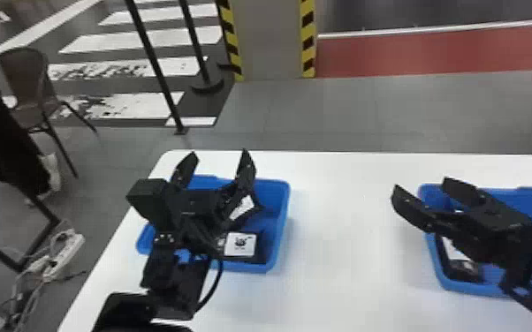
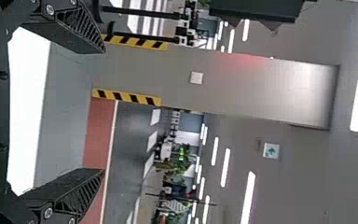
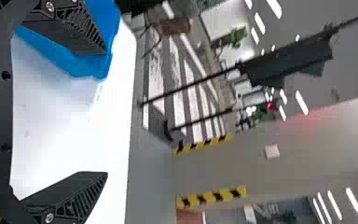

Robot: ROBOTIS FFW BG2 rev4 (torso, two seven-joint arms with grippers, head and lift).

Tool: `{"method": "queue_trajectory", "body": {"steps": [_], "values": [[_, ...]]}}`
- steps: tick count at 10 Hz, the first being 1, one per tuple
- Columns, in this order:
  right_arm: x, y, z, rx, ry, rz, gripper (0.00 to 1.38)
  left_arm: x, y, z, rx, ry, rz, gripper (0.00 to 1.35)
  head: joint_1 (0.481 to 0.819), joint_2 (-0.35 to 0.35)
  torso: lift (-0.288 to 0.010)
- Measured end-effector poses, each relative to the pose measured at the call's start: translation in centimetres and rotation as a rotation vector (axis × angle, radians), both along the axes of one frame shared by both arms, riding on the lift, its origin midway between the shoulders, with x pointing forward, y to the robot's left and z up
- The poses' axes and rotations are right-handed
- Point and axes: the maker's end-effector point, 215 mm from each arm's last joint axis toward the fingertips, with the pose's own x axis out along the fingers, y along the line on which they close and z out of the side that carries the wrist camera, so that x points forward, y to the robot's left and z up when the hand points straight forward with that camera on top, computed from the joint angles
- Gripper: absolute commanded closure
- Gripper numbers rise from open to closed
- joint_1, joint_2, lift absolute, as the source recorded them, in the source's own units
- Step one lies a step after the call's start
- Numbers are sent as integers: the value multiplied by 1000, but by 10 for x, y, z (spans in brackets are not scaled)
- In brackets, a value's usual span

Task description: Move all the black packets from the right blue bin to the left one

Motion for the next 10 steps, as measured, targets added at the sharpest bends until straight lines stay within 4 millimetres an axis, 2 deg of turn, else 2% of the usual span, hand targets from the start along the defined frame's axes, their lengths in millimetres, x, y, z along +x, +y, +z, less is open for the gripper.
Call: {"method": "queue_trajectory", "body": {"steps": [1, 3, 5, 8, 10], "values": [[12, -50, -27, -68, 46, -90, 85, -4, -3, 14, 2, -31, -5, 90, 695, 100, -110], [22, -112, -73, -137, 137, -186, 85, -11, -5, 18, -44, -31, -13, 90, 695, 7, -110], [23, -151, -95, -201, 185, -258, 85, -13, -5, 18, -55, -29, -13, 90, 695, -35, -110], [35, -198, -104, -291, 211, -347, 85, -14, -7, 16, -62, -23, -18, 90, 695, -80, -110], [48, -215, -117, -313, 247, -371, 85, -13, -11, 18, -62, -26, -24, 91, 695, -109, -110]]}}
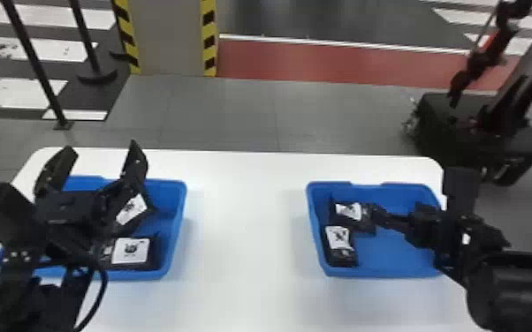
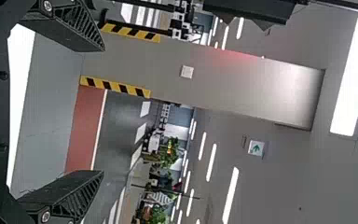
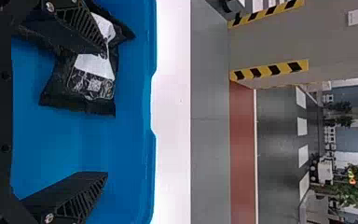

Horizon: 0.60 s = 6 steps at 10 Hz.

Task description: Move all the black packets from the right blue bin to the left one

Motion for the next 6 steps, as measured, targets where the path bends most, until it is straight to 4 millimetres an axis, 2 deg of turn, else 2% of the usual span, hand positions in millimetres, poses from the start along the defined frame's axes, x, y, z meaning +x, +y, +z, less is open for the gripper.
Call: {"method": "queue_trajectory", "body": {"steps": [4, 6], "values": [[18, 4, -40, 84, 75, 20, 90, 0, -1, 0, 1, -2, 1, 96, 695, -103, -110], [32, 12, -54, 122, 90, 38, 99, -1, 0, 0, 1, -5, 4, 96, 695, -97, -110]]}}
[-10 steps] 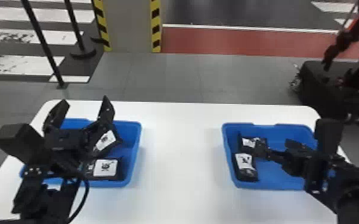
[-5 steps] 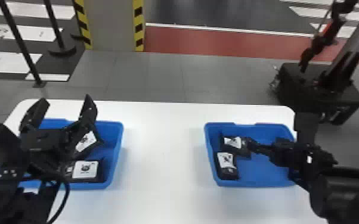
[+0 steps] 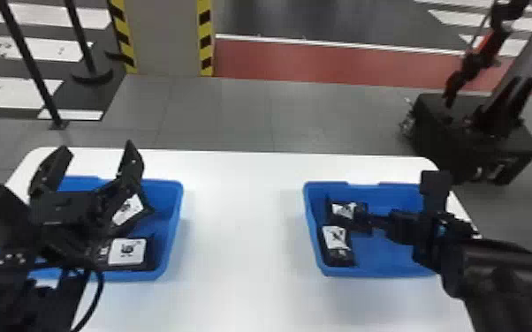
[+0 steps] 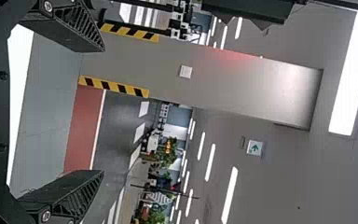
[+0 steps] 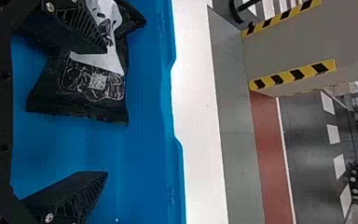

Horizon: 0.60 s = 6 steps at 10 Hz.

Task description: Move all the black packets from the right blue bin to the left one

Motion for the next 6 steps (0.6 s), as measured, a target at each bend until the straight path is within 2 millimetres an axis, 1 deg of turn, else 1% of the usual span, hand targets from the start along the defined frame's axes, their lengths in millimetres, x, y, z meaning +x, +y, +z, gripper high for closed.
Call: {"method": "queue_trajectory", "body": {"steps": [1, 2, 3, 4, 5, 6], "values": [[7, 5, -6, 15, 10, 22, 248, 0, 0, 0, 1, -1, 0, 96, 695, -89, -110], [12, 8, -13, 24, 28, 41, 806, 0, 0, 0, 4, 0, 0, 96, 695, -85, -110], [11, 9, -19, 27, 49, 48, 1164, 0, 0, 0, 6, 1, 1, 96, 695, -84, -110], [5, 14, -23, 50, 58, 48, 1196, 0, 1, -1, 7, 4, 3, 96, 695, -81, -110], [-1, 21, -23, 75, 48, 51, 1200, 0, 2, -3, 8, 8, 4, 96, 695, -72, -110], [-8, 28, -18, 96, 35, 58, 1202, -1, 3, -4, 7, 11, 6, 96, 695, -64, -110]]}}
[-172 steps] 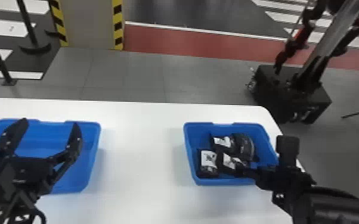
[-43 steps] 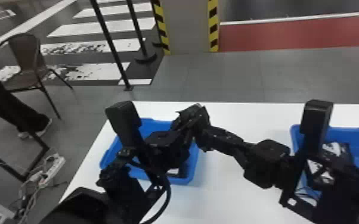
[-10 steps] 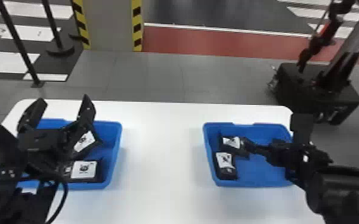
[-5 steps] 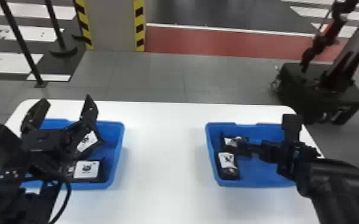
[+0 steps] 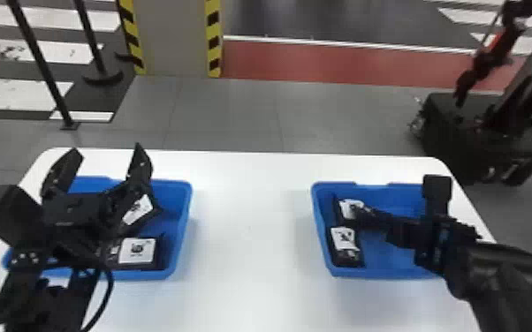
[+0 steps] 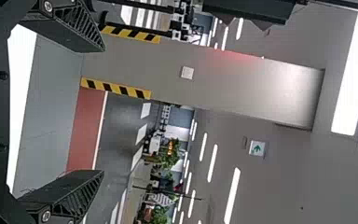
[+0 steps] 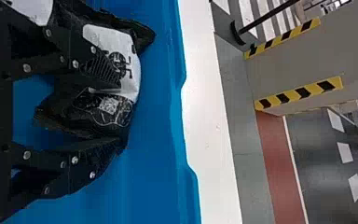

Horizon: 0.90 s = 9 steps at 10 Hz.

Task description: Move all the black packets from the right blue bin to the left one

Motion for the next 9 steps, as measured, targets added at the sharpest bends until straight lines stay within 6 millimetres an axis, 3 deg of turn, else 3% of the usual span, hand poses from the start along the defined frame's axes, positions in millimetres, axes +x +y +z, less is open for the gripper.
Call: {"method": "queue_trajectory", "body": {"steps": [2, 5, 7, 9], "values": [[-25, 18, 18, 37, -27, 26, 1202, 0, 0, 3, -3, -8, 1, 96, 695, -50, -110], [-79, 42, 60, 42, -91, 65, 1202, -5, 5, 17, -19, -62, 14, 93, 695, -15, -110], [-103, 50, 131, -46, -219, 59, 1202, -10, 7, 32, -59, -116, 23, 91, 695, -5, -110], [-107, 48, 203, -138, -378, 26, 1202, -10, 6, 37, -72, -128, 22, 90, 695, -7, -110]]}}
